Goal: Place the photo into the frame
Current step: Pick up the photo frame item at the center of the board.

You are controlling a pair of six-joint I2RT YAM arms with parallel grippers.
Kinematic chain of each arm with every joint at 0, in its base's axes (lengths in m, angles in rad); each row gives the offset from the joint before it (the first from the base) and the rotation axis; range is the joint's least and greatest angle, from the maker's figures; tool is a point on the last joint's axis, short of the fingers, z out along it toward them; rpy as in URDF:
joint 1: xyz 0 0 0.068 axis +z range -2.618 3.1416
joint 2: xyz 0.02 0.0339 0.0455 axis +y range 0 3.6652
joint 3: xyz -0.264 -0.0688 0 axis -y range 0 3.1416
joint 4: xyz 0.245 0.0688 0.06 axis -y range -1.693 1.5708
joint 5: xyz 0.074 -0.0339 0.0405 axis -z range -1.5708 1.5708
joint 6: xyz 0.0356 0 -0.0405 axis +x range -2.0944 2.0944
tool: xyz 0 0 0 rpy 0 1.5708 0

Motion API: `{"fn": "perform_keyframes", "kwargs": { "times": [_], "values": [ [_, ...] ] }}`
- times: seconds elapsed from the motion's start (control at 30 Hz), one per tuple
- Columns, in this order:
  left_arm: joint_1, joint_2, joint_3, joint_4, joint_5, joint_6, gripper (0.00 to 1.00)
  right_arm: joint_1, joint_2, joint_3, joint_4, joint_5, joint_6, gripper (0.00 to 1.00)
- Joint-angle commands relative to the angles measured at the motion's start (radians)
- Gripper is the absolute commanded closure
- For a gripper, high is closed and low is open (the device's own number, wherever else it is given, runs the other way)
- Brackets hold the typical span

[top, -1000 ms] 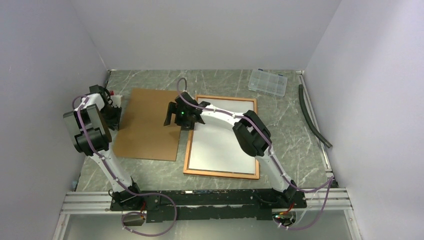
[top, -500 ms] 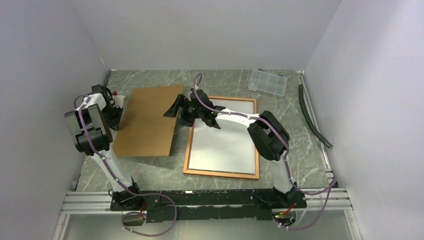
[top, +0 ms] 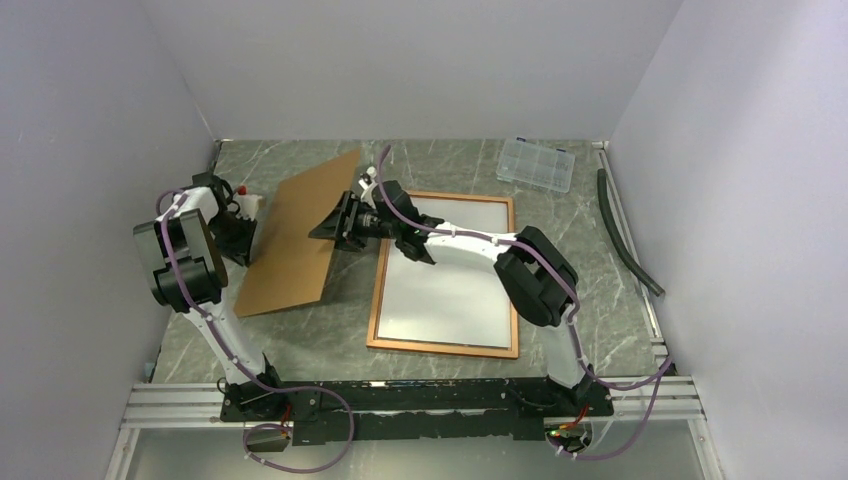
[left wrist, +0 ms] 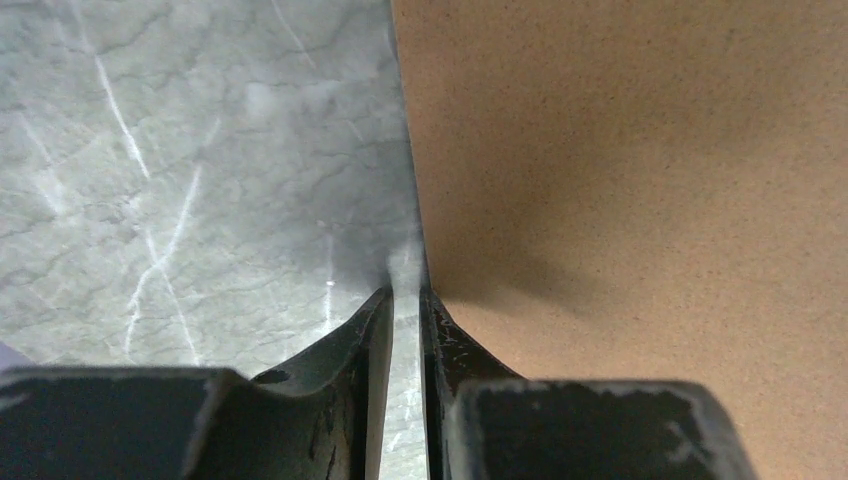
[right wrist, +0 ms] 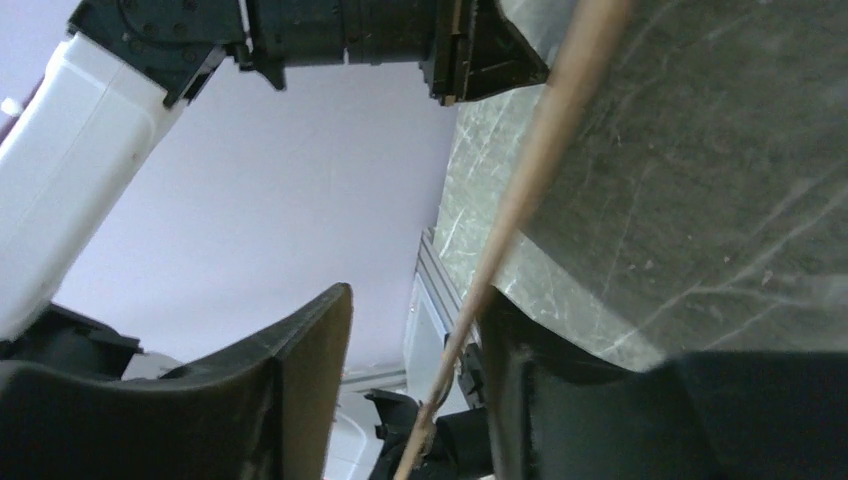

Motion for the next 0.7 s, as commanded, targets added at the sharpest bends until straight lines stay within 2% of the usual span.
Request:
{"fn": "perform_keyframes", "kwargs": {
  "times": [0.0,0.07,0.17,0.3,0.33,0.47,0.67],
  "values": [
    [-0.015,-0.001,-0.023,-0.104,0.115,0.007,0.76,-0.009,-0.035,0.062,-0.04,0.018,-0.04,0.55],
    [-0.015,-0.036,0.017,-0.14,0.134,0.014,0.7,-0.013,-0.053,0.066,-0.081,0.036,-0.059,0.66],
    [-0.015,-0.12,0.098,-0.206,0.204,0.046,0.47,-0.017,-0.074,0.084,-0.132,0.056,-0.078,0.88],
    [-0.016,-0.291,0.166,-0.275,0.398,0.143,0.17,-0.027,-0.089,0.123,-0.185,0.073,-0.077,1.0],
    [-0.019,-0.334,0.17,-0.287,0.451,0.176,0.13,-0.03,-0.092,0.133,-0.197,0.079,-0.076,1.0],
    [-0.045,-0.521,0.131,-0.356,0.621,0.365,0.06,-0.051,-0.105,0.187,-0.251,0.112,-0.048,1.0],
    [-0.231,-0.797,-0.055,-0.283,0.546,0.475,0.06,-0.113,-0.112,0.294,-0.354,0.162,0.099,1.0]
  ]
}}
